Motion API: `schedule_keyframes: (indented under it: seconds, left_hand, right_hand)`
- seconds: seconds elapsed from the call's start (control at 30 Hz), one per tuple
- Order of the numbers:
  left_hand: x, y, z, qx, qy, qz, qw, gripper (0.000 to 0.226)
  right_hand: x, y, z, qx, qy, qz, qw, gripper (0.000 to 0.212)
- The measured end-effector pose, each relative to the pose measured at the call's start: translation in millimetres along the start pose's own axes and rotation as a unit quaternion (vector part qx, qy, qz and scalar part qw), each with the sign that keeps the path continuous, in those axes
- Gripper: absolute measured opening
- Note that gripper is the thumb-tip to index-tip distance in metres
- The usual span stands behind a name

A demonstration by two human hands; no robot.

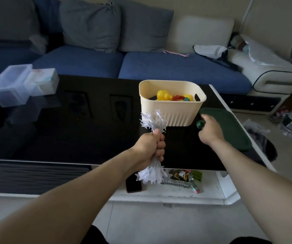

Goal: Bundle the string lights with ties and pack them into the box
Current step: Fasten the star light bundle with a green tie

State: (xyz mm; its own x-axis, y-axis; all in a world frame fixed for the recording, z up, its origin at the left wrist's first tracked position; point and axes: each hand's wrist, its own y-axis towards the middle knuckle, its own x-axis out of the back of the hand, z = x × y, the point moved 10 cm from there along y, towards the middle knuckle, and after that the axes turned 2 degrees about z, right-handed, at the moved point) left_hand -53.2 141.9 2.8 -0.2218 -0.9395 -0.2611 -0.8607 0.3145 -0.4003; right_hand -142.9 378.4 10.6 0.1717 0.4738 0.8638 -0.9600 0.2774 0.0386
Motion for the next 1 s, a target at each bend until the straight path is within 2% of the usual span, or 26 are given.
schedule_keyframes:
  seconds: [0.07,0.13,0.2,0.3,0.4,0.53,0.63,0.77,0.87,1.0]
  left_hand:
    - [-1,0,2,0.009,0.007,0.001,1.0,0.038]
    - [-2,1,6,0.021,0.006,0.005,1.0,0.039]
    - [-3,2,10,0.033,0.003,0.008,0.999,0.039]
    - [-5,4,14,0.039,0.005,0.012,0.999,0.039]
    - [-6,8,17,0.032,0.011,0.0,0.999,0.04]
    - [-5,10,14,0.001,0.028,-0.05,0.998,0.041]
    - [-7,10,9,-0.014,0.057,-0.035,0.998,0.046]
    - [-16,6,6,-0.018,0.104,0.045,0.993,0.045]
    - [-26,2,11,-0.012,0.144,0.097,0.985,0.055]
    - [-36,-2,17,-0.013,0.144,0.104,0.984,0.05]
  right_hand:
    - [-13,9,-9,-0.006,-0.05,0.041,0.998,0.06]
    - [-14,12,-11,0.006,-0.066,0.026,0.997,0.045]
    - [-10,8,-6,0.027,-0.054,0.0,0.998,0.03]
    - [-12,-8,8,0.049,0.016,0.01,0.999,0.018]
    - [-5,-36,21,0.019,0.163,0.0,0.986,0.022]
    - [-3,-80,50,0.014,0.327,0.031,0.944,0.025]
    - [2,-108,64,0.038,0.342,0.029,0.938,0.02]
    - [8,-132,62,0.032,0.362,0.003,0.932,0.024]
    - [8,-143,61,0.034,0.386,0.018,0.922,0.026]
    - [12,-146,58,0.046,0.38,0.024,0.924,0.027]
